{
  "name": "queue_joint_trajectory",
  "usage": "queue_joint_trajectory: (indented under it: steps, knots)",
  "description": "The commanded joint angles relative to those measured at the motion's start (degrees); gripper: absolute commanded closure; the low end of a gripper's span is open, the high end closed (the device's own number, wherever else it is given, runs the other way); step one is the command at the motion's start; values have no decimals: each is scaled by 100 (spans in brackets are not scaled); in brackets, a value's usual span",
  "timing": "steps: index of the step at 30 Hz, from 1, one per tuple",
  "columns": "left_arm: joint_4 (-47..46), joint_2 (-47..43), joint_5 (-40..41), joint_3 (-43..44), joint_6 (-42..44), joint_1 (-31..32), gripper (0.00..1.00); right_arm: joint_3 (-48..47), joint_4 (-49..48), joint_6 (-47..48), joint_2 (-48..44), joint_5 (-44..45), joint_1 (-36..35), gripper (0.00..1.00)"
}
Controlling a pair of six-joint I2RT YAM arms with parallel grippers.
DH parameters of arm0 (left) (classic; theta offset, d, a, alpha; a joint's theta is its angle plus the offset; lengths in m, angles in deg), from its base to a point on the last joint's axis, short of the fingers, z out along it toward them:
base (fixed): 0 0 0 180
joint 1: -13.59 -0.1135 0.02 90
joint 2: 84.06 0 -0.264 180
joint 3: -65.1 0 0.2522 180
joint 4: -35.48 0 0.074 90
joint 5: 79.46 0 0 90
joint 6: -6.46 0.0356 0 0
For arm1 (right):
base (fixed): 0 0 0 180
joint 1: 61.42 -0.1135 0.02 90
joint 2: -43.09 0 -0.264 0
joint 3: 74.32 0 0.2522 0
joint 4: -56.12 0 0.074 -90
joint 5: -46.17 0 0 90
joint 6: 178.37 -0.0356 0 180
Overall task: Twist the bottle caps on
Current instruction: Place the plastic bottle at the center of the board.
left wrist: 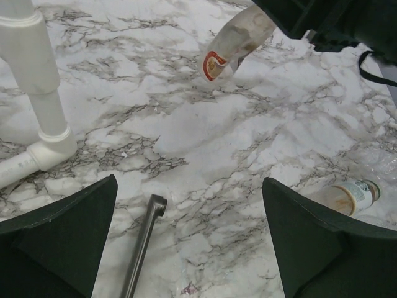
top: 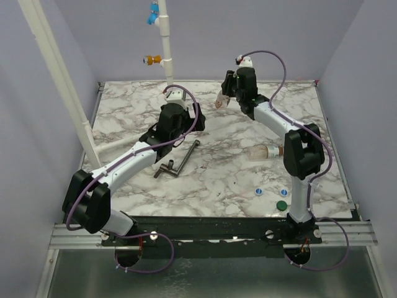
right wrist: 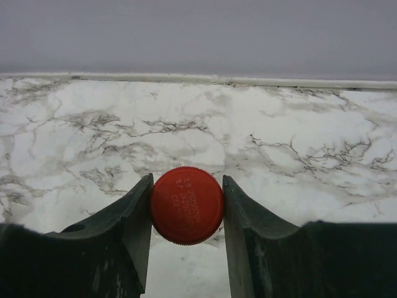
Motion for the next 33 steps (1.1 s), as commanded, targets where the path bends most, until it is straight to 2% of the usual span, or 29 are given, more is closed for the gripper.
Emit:
queue_joint_trajectory:
  steps: [1, 9, 15, 27, 33]
  knots:
    - [789, -503, -113, -60, -333, -1, 1, 20, -1020, 665, 516, 403, -119, 98]
    - [1186, -696, -265, 90, -318, -12, 1, -233, -1347, 930, 1007, 506, -141, 98]
    - [1210, -647, -278, 143, -291, -22, 1, 30, -1616, 1067, 973, 582, -163, 97]
    - [1247, -540, -335, 228, -236, -26, 1, 657, -2074, 1150, 819, 719, -202, 76]
    - [1262, -526, -364, 252, -221, -27, 1, 846, -2161, 1089, 707, 773, -210, 58]
